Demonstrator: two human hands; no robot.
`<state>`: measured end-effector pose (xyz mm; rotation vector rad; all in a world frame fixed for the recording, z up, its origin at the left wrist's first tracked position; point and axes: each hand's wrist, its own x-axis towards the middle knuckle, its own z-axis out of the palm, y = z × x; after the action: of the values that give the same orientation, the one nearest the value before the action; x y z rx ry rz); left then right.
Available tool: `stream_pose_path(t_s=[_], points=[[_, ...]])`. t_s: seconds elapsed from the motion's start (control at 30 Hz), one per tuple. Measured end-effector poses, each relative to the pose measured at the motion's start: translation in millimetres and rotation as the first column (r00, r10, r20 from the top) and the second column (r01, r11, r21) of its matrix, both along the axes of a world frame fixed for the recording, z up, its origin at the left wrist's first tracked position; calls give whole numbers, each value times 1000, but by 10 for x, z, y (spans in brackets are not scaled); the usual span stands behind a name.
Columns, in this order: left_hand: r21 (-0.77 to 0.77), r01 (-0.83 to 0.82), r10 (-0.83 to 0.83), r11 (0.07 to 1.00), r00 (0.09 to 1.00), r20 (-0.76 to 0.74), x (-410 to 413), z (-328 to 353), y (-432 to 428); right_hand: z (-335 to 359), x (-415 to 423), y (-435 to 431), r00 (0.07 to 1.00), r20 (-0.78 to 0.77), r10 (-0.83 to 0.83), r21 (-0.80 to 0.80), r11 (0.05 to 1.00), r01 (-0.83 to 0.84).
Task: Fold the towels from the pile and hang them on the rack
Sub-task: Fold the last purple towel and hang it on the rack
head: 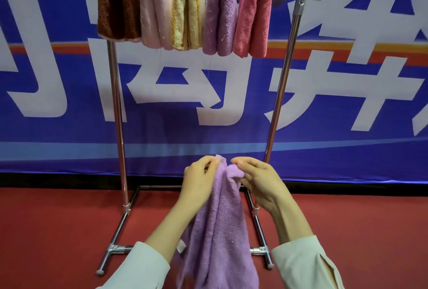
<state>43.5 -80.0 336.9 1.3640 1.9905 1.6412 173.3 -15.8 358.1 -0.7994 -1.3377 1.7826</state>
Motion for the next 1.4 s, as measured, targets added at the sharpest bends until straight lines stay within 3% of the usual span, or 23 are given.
stream_pose_path(t_s=[0.1, 0.17, 0.27, 0.37, 0.47, 0.73, 0.93, 1.07, 1.23, 1.4], points=[[15, 30, -30, 999, 999, 25, 17, -1, -9, 20, -30, -32, 999, 19, 28, 20, 999, -28], [25, 29, -30, 999, 998, 47, -3, -5, -13, 11, -12, -47, 995, 89, 35, 132, 990, -46], [27, 49, -51, 998, 997, 61, -8, -2, -19, -46, 5, -52, 977, 203, -57, 336, 942, -15], [32, 55, -57, 998, 997, 57, -14, 10, -19, -61, -19, -60, 974, 183, -132, 386, 921, 52], [36, 50, -52, 998, 996, 71, -40, 12, -20, -48, -16, -54, 941, 260, -216, 507, 860, 57], [28, 105, -107, 994, 991, 75, 1, 1, -7, -54, -64, -90, 891, 357, -279, 622, 783, -4], [22, 187, -187, 982, 963, 192, -21, -9, -9, -32, -74, -115, 862, 363, -353, 646, 762, 40], [103, 305, -322, 947, 893, 315, -6, -8, -38, -23, -74, -107, 857, 356, -373, 651, 757, 59], [139, 355, -381, 925, 873, 305, -66, -18, -46, -10, -17, -100, 912, 307, -272, 600, 799, 37], [117, 310, -330, 943, 908, 259, -101, -46, 11, -57, -32, -60, 930, 316, -187, 579, 815, -33]])
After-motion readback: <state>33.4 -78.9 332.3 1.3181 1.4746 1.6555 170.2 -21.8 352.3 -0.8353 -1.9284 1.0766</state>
